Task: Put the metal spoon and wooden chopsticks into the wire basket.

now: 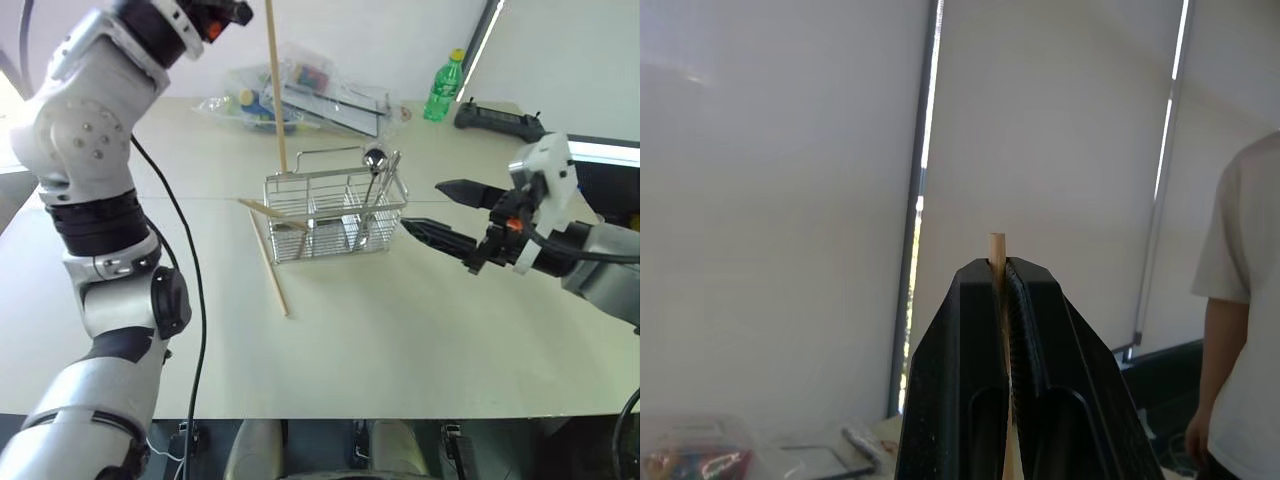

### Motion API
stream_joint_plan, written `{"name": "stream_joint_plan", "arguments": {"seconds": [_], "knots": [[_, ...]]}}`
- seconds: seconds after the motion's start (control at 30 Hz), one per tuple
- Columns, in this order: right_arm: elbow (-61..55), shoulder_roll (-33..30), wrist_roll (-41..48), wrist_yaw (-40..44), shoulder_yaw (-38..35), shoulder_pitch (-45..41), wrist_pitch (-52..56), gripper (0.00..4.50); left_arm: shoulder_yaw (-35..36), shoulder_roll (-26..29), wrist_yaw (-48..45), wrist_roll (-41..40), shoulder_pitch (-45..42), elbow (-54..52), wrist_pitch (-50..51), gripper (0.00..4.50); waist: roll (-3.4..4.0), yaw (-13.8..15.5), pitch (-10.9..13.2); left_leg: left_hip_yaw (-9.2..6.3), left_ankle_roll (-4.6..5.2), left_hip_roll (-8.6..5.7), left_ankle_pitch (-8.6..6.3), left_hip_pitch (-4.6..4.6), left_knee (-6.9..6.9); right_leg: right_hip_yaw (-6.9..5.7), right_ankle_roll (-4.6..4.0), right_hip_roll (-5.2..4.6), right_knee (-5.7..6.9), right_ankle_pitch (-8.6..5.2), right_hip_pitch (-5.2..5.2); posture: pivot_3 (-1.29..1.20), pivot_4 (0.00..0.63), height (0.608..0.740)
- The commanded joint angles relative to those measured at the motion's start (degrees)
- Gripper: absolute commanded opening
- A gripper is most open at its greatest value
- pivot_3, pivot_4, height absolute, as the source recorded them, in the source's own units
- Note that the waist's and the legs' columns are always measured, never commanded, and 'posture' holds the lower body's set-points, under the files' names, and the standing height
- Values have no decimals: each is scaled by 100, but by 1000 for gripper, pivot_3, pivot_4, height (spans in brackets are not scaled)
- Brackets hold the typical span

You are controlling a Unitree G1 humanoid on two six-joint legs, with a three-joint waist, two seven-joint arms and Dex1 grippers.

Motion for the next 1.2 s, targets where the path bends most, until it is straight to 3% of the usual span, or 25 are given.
{"name": "stream_joint_plan", "arguments": {"seconds": [0.03,0.13,0.33,0.37,0.7,0.83,1.0,1.13,1.2], "knots": [[-173,9,168,-119,-209,0,-170,4500,-172,-37,-24,-83,120,-355,14,65,0,5,0,0,0,0,0,-2,0,0,-7,0,0,5,0,0,150,675],[-165,-19,244,-194,-225,20,-209,4500,-136,-194,107,-247,266,-438,102,941,-1,10,0,0,3,-1,-2,-8,0,0,-7,0,-3,4,-1,0,150,675],[-88,-77,324,-268,-209,-23,-241,4500,-31,-324,350,-519,399,-579,233,4118,-2,5,1,0,5,-1,-3,-9,0,0,-6,0,-5,4,-3,0,150,675],[-81,-83,327,-273,-200,-27,-243,4500,-18,-318,386,-559,413,-591,249,4466,-2,5,1,0,5,-1,-3,-8,0,0,-6,0,-5,4,-3,0,150,675],[43,-137,278,-209,-102,-125,-260,4500,172,-29,610,-837,246,-462,336,4466,-2,5,1,0,5,-1,-3,-7,0,1,-7,1,-4,4,-2,0,150,675],[51,-128,232,-181,-44,-172,-270,4500,750,359,1244,-772,-389,617,345,4466,-3,-1,2,0,5,-1,-3,-7,0,0,-6,2,-3,4,-4,0,150,675],[29,-226,-3,3,59,-182,-270,4500,728,782,2965,414,-922,2679,516,4466,7,6,-4,-1,7,-1,-3,7,-4,2,9,3,-1,-5,4,0,150,675],[102,-365,-47,193,54,-264,-233,4500,398,832,3869,1237,-806,3639,1053,4466,-4,15,1,-2,7,-2,-3,17,-3,1,15,2,-1,-8,18,0,150,675],[131,-482,-24,320,22,-283,-189,4500,697,623,4365,1282,-723,4034,1365,4466,-18,13,8,-1,6,-3,-4,14,-2,2,13,0,-2,-7,17,0,150,675]]}}
